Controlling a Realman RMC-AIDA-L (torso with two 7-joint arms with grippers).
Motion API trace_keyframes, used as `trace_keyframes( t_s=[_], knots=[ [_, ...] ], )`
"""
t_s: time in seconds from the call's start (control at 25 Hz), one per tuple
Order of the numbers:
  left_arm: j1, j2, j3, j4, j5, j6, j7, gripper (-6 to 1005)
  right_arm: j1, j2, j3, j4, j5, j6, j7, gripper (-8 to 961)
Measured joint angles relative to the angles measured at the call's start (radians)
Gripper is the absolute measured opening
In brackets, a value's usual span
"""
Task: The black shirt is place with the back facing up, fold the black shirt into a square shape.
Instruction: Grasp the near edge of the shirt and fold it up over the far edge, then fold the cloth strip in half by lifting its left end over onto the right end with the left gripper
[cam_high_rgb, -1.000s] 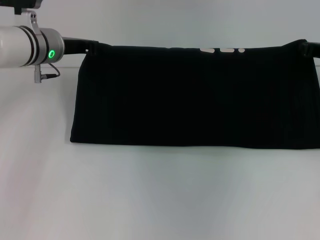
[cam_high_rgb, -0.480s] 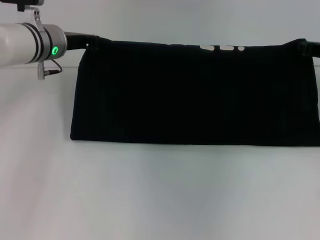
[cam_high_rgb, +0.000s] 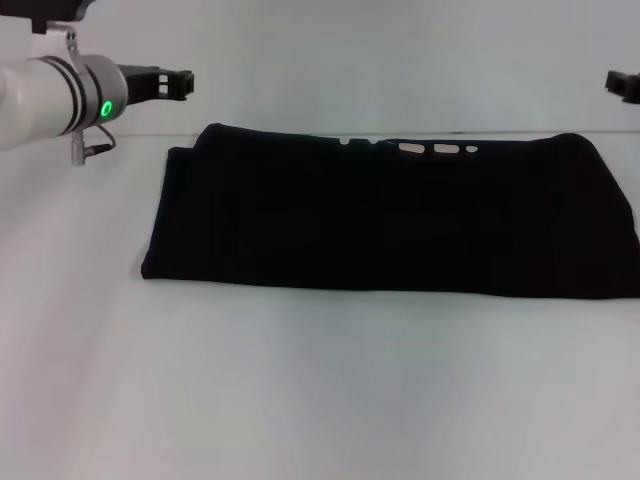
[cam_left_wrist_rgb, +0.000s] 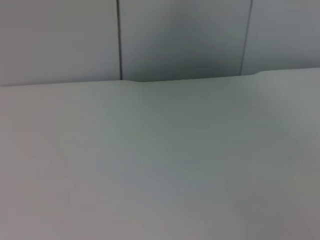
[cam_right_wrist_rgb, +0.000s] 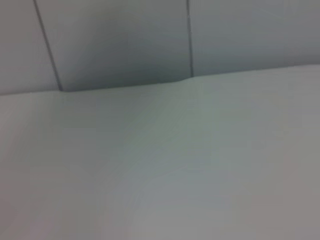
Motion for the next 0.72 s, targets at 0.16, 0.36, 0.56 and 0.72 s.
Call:
trace_keyframes(
  t_s=[0.16, 0.36, 0.56, 0.72],
  knots=[
    [0.015, 0.003, -0.008, 0.022, 0.000, 0.020, -0.018, 407, -0.011, -0.019, 0.000, -0.020, 0.025, -0.057, 0.008, 443],
    [0.076, 0.009, -0.008, 0.162, -0.010, 0.284, -0.061, 558, -0.051, -0.061, 0.001, -0.020, 0.081, -0.297, 0.053, 654],
    [0.155, 0.009, -0.006, 0.320, -0.078, 0.662, -0.058, 748, -0.097, -0.086, -0.002, -0.024, 0.087, -0.570, 0.104, 719],
    [0.200, 0.020, -0.012, 0.364, -0.120, 0.879, -0.058, 870, -0.140, -0.090, -0.003, -0.052, 0.086, -0.779, 0.102, 743]
  ],
)
